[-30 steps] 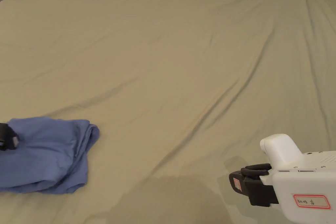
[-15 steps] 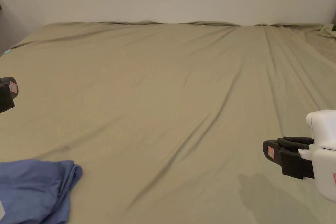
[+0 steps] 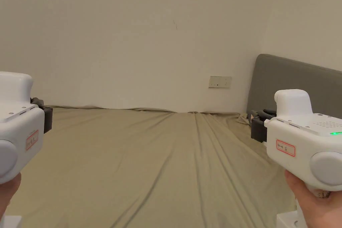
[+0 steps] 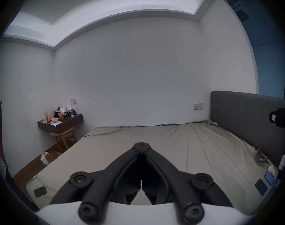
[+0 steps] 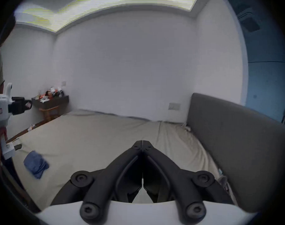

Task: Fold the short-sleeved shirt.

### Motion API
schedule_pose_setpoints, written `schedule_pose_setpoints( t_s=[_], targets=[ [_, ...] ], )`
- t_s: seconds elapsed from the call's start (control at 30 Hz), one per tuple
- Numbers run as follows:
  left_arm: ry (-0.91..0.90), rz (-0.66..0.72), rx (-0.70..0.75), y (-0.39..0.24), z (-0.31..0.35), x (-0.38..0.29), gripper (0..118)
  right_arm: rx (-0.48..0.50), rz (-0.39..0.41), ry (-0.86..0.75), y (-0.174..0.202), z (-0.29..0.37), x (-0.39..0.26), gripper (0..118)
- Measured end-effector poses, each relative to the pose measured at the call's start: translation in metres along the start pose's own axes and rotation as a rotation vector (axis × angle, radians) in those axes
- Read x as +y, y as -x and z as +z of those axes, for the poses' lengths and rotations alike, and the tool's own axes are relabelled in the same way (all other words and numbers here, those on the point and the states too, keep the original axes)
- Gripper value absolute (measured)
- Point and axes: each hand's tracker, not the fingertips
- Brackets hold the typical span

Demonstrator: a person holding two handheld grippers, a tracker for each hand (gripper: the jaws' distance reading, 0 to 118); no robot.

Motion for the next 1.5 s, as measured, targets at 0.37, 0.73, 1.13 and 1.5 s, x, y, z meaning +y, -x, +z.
schedule_pose_setpoints(
  t_s=[0.37,0.73,1.13,1.5],
  targets=[
    [-0.082,0.048,-0.024,0.002,0.0,0.006,118,-0.053,0.01,-0.086,0.0,0.004,-0.001,118],
    [-0.092,0.044,-0.056,-0.007,0.003,0.008,118,-0.116,0.001,-0.118,0.004,0.005,0.005,118],
    [-0.044,0.097,-0.056,-0.01,-0.007,-0.001,118,-0.105,-0.051,-0.066,-0.006,-0.002,0.0,118],
    [-0.029,0.091,-0.05,-0.014,-0.013,-0.006,118,-0.136,-0.055,-0.049,-0.011,-0.002,-0.004,118]
  ],
)
